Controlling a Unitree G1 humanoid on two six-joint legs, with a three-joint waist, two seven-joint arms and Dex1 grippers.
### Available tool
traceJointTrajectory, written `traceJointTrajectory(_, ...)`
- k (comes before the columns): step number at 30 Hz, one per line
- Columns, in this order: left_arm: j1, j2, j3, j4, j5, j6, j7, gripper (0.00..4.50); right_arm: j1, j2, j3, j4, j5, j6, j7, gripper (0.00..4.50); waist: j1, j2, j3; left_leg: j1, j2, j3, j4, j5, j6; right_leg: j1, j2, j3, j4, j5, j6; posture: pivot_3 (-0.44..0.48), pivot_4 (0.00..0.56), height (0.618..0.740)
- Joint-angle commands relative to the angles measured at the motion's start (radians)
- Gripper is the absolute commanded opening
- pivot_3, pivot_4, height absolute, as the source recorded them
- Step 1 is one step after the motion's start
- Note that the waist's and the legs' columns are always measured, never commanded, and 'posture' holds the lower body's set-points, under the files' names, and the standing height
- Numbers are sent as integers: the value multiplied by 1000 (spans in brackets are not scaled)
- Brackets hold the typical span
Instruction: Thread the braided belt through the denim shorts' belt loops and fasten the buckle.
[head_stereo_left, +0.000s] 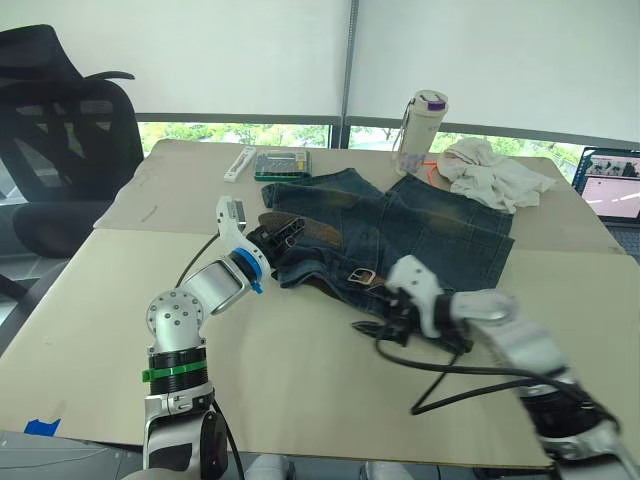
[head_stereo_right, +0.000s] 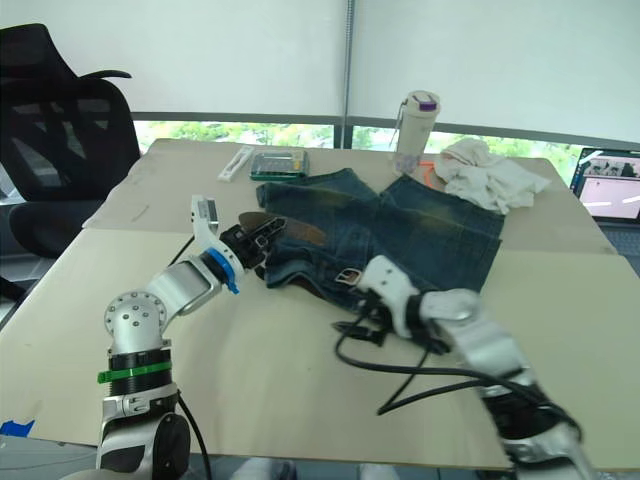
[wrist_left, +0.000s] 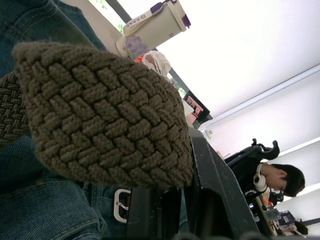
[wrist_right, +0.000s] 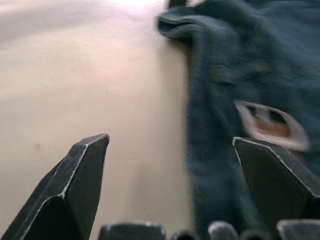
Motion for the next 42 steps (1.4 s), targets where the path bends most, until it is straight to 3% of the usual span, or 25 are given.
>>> traceJointTrajectory(1,0,3,-10,-44,-29,14,-5,0,0,-9,-98,-8,38,-17,-26,4474,-1,0,0,0,0,0,0,0,0,0,0,0,0,0,0,0,150,740)
traceJointTrajectory(4,25,24,-13,-57,-19,29,-4,0,17,-45,-95,40,-60,-117,-78,4474,0,0,0,0,0,0,-1,0,0,-1,0,0,0,0,0,0,150,740)
traceJointTrajectory(13,54,90,-34,-68,2,55,-29,0,175,-162,74,133,-300,-274,-111,4474,7,0,0,0,0,1,0,0,0,0,0,1,0,0,0,0,150,740)
traceJointTrajectory(14,59,96,-36,-72,0,59,-30,0,184,-185,80,144,-320,-294,-104,3951,9,0,0,1,0,1,0,0,0,1,0,1,0,0,0,0,150,740)
traceJointTrajectory(24,77,98,-40,-89,-17,71,-26,0,240,-272,-9,228,-337,-349,-125,582,31,0,0,1,-1,0,3,0,0,3,-1,0,-1,0,0,0,150,740)
traceJointTrajectory(26,76,93,-41,-92,-20,73,-24,0,272,-296,-34,215,-319,-336,-102,122,36,0,0,1,-1,0,3,0,0,3,-2,0,-1,0,0,0,150,740)
traceJointTrajectory(32,80,77,-34,-92,-40,84,-8,0,378,-331,-84,106,-233,-297,-1,123,42,0,0,1,0,0,3,0,0,4,-1,0,-1,0,0,0,150,740)
traceJointTrajectory(38,88,48,-18,-87,-120,110,52,0,349,-284,-109,33,-191,-282,-2,123,26,0,0,1,1,0,2,0,1,3,0,1,-1,0,0,0,150,740)
traceJointTrajectory(40,97,48,-17,-92,-145,119,73,0,358,-302,-108,32,-191,-272,22,1151,22,0,0,1,1,0,2,0,1,2,0,1,0,0,0,0,150,740)
traceJointTrajectory(42,118,48,-30,-111,-185,140,97,0,389,-333,-127,29,-194,-290,46,1828,18,0,0,1,1,0,2,0,1,2,0,1,0,0,0,0,150,740)
